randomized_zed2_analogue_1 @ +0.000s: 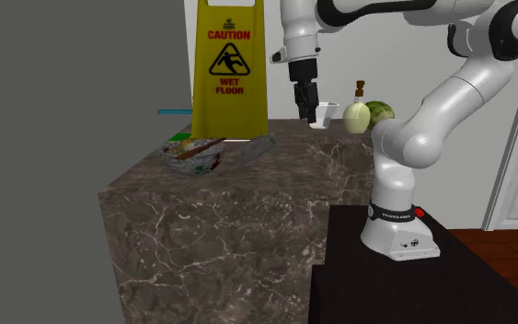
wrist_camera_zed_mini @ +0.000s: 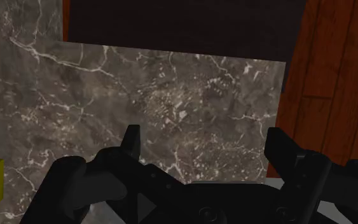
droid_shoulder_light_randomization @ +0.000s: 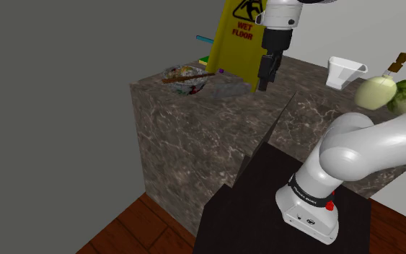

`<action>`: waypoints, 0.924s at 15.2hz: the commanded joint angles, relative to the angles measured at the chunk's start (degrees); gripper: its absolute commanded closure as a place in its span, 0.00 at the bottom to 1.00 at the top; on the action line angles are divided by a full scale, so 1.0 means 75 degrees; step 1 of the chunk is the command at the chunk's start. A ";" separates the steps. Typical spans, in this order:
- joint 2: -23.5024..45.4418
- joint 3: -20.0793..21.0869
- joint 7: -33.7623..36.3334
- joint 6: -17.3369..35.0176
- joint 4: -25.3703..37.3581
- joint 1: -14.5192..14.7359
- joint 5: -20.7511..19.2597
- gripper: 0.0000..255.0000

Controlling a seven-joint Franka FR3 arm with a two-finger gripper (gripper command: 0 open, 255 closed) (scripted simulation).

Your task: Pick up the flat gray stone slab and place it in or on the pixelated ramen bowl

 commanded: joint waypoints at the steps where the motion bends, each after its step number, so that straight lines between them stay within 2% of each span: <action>1: 0.0000 0.0000 0.0000 0.0000 0.0000 0.0000 0.0000 0.00; 9: 0.1621 -0.0370 -0.2385 0.2098 0.0216 0.0486 -0.1434 0.00; 13: 0.2484 -0.0473 -0.3400 0.3159 0.0469 0.0696 -0.2026 0.00; 14: 0.2540 -0.0478 -0.3462 0.3226 0.0488 0.0709 -0.2061 0.00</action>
